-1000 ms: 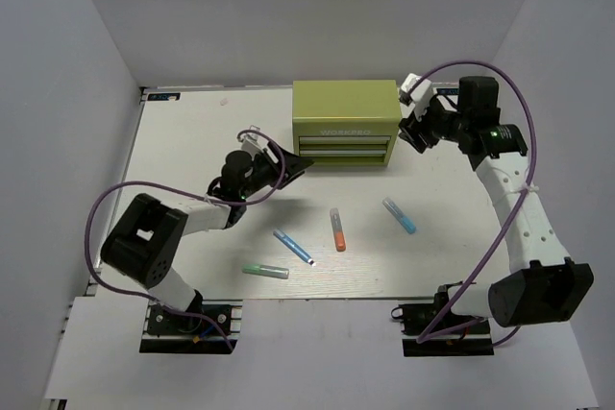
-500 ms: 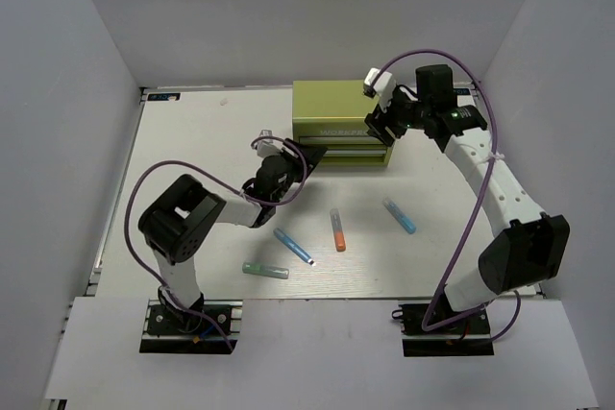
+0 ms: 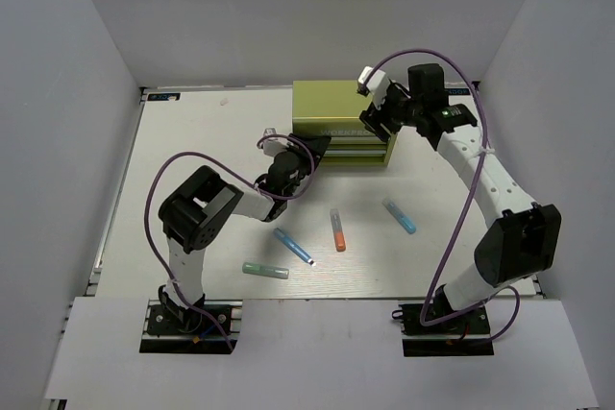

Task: Sort the stationery into containers
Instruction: Open the drawer in the storage box.

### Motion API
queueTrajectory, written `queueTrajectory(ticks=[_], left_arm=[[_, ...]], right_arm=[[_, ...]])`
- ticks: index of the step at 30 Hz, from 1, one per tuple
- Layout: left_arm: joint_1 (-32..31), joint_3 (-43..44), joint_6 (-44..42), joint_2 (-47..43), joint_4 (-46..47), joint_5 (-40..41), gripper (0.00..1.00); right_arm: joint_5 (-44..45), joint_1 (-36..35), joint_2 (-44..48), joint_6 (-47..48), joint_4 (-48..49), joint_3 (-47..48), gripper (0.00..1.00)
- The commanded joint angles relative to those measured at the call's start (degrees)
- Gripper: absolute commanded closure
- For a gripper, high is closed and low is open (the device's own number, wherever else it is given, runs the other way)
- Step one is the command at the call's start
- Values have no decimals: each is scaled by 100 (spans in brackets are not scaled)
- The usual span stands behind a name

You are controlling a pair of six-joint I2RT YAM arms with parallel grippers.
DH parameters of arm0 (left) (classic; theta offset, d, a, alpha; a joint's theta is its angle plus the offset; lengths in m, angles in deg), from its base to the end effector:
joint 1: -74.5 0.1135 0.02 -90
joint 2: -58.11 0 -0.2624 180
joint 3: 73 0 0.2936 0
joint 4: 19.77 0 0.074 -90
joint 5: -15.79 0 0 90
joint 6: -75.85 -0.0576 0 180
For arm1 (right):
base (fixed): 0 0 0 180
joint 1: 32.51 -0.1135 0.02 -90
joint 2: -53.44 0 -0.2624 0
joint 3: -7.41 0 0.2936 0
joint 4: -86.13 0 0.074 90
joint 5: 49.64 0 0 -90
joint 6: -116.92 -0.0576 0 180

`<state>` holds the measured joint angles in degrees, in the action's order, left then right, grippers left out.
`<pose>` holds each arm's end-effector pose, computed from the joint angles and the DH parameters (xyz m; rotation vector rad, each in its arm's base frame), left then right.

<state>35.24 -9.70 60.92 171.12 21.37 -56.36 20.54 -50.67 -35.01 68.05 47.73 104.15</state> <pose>0.3517 -0.2647 0.1119 -0.8079 1.6862 -1.1821 0.3876 0.1477 0.3538 -1.1956 1.6828 0.1161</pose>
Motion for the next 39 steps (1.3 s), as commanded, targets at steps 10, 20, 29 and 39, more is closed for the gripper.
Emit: queueTrajectory(ticks=[10, 20, 29, 39], left_arm=[[-64, 61, 579, 221, 595, 649, 38], [-239, 176, 922, 634, 1404, 1247, 51], [-406, 228, 1141, 933, 1905, 1511, 65], [-459, 281, 1194, 1311, 2626, 1617, 87]], right_arm=[[145, -22, -498, 107, 130, 268, 30], [136, -22, -551, 308, 51, 233, 30], [127, -22, -578, 484, -81, 224, 30], [153, -30, -639, 616, -265, 312, 29]])
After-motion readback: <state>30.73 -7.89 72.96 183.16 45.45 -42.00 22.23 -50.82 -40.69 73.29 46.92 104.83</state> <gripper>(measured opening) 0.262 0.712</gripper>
